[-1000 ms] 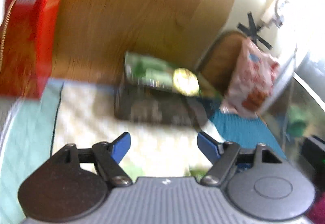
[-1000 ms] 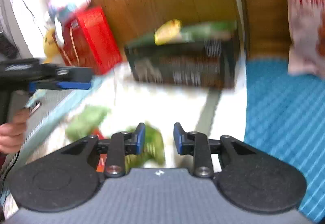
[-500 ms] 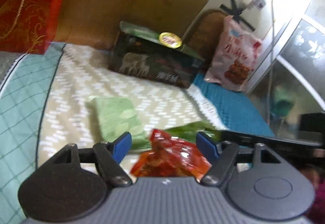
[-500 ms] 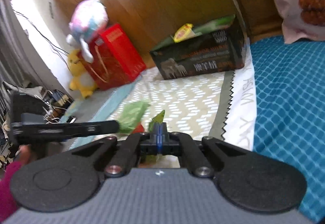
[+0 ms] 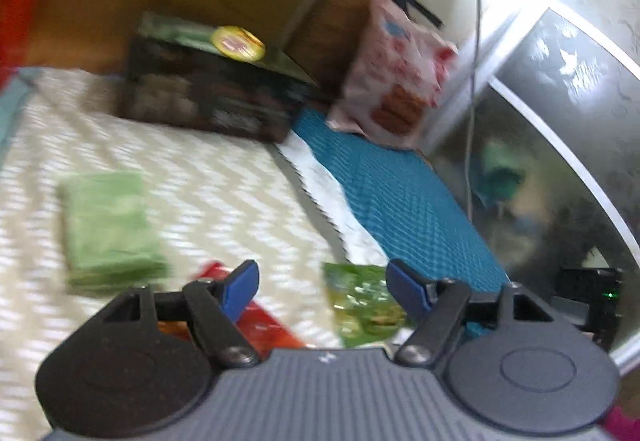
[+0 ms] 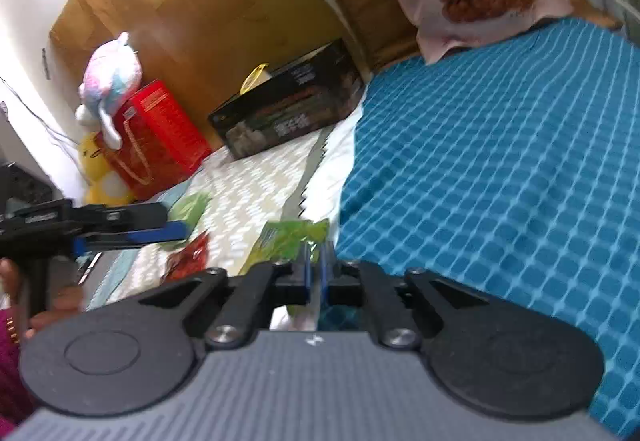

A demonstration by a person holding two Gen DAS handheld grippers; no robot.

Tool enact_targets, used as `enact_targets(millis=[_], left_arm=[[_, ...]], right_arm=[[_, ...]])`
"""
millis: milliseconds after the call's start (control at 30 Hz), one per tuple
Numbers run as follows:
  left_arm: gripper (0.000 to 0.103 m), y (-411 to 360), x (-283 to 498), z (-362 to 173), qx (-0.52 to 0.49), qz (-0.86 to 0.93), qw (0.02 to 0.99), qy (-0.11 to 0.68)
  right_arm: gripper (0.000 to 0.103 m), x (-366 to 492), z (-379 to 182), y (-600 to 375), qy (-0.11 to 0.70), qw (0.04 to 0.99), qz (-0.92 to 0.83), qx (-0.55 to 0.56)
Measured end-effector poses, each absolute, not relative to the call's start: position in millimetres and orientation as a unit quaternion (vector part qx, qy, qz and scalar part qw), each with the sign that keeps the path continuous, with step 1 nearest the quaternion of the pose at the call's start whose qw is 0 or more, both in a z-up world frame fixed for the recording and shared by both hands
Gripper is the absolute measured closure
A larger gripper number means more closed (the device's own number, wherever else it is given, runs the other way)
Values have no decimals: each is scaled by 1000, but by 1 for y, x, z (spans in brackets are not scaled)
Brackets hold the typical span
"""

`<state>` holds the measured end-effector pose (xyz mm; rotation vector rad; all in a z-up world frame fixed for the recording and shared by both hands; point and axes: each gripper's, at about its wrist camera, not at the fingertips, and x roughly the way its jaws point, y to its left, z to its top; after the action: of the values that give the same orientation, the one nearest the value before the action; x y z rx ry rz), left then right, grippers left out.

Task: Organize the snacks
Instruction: 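Grasp the green candy bag with the left tool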

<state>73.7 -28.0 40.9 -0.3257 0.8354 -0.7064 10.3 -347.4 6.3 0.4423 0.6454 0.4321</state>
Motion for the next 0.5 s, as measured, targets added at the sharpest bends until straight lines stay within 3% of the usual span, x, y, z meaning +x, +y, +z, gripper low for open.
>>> enact_targets(millis=[33, 100, 167, 200, 300, 400, 500], left_arm=[[31, -36, 76, 37, -149, -339, 836, 405], [31, -51, 79, 28, -143, -351, 822, 426], [29, -63, 77, 17, -142, -364, 812, 434], [27, -69, 72, 16, -128, -368, 817, 425], [28, -82, 67, 16, -106, -367, 826, 414], [45, -81, 74, 16, -125, -363, 820, 424], [47, -75, 85, 16, -163, -366, 808, 431]], right_arm=[[68, 10, 5, -346, 317, 897, 221, 216], [61, 8, 5, -340, 314, 895, 242, 203], [65, 6, 6, -329, 309, 903, 246, 171], [89, 8, 6, -323, 312, 904, 247, 155], [90, 10, 11, -321, 295, 909, 249, 157], [91, 19, 16, -332, 286, 905, 247, 193], [91, 38, 23, -339, 282, 894, 253, 238]])
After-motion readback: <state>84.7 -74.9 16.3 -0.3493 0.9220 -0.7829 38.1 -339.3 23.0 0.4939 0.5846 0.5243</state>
